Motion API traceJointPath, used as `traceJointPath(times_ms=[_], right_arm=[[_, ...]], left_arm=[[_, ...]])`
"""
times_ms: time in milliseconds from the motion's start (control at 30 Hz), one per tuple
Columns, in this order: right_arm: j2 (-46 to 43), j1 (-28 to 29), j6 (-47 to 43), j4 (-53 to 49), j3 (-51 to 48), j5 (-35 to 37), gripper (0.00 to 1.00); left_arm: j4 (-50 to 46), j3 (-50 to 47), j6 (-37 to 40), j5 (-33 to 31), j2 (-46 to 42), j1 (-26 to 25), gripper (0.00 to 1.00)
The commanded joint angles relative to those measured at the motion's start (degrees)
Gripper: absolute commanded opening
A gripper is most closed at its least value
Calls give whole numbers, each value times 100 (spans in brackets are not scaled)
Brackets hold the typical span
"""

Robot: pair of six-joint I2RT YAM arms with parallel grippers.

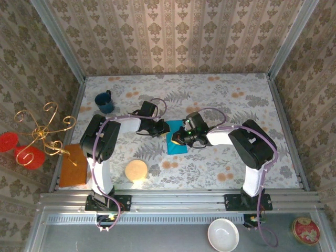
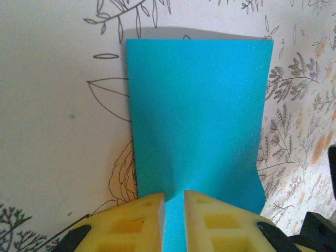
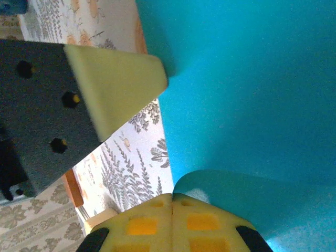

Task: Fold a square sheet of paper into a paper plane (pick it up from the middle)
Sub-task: Fold the triangle a second time at the center of the table.

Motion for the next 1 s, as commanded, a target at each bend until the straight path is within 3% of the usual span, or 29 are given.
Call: traceJointPath(times_ms=[0,967], right_arm=[[123,27,127,154,39,224,4],[412,41,57,189,212,73,4]], left_arm=[[-246,-89,87,-90,172,-63,18],[-334,-43,97,-90,190,-72,18]])
